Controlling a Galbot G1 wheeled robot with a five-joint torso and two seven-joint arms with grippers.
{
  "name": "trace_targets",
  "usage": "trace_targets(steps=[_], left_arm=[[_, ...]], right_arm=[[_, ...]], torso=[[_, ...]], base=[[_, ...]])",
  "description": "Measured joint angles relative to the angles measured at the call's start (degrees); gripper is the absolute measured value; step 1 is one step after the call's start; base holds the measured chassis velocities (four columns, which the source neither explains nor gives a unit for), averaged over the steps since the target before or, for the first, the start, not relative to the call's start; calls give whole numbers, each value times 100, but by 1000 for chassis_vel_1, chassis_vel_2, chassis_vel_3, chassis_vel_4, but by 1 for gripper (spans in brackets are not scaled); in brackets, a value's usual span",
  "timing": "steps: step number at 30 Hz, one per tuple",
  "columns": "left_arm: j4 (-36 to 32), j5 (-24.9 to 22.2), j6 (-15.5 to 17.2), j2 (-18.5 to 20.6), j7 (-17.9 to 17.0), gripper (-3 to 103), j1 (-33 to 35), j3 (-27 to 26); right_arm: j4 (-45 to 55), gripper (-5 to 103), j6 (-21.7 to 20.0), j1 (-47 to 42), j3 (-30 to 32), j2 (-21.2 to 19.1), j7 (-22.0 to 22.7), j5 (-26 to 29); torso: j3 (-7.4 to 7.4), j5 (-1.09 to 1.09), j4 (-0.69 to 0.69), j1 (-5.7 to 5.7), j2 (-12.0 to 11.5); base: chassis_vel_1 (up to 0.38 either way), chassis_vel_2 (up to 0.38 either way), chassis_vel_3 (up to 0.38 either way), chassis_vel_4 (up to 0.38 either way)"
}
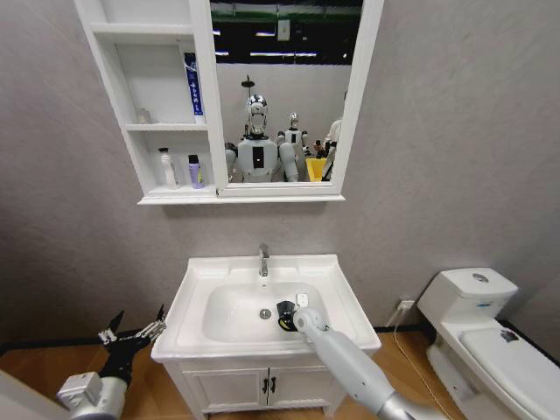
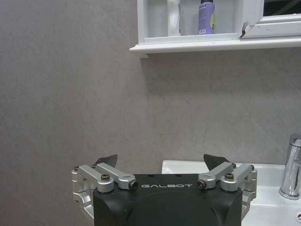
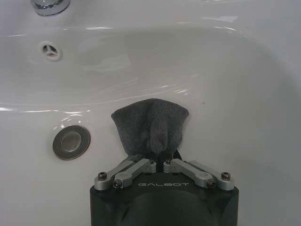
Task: Move facial cleanser and shampoo from washbasin to cabinet, then wipe washbasin with towel.
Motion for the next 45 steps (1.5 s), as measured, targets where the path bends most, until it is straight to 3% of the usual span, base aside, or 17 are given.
trace_targets(steps=[11, 20, 29, 36, 45], left_arm=[[0, 0, 0, 0, -1, 100, 0, 0], [0, 0, 0, 0, 0, 100, 0, 0], [0, 0, 0, 0, 0, 100, 0, 0], [0, 0, 0, 0, 0, 100, 0, 0], [0, 0, 0, 0, 0, 100, 0, 0]], right_arm=[[184, 2, 78, 36, 204, -430, 132, -79], [232, 2, 112, 4, 161, -415, 148, -237], [-132, 2, 168, -65, 148, 16, -58, -437], [-869, 2, 393, 138, 8, 558, -692, -759], [-1488, 2, 626, 311, 27, 1018, -987, -1124]], torso=[[-1, 0, 2, 0, 1], [-1, -3, -2, 0, 0], [-1, -3, -1, 0, 1], [-1, -3, -1, -1, 1], [-2, -2, 0, -1, 2]], base=[[0, 0, 0, 0], [0, 0, 0, 0], [0, 0, 0, 0], [0, 0, 0, 0], [0, 0, 0, 0]])
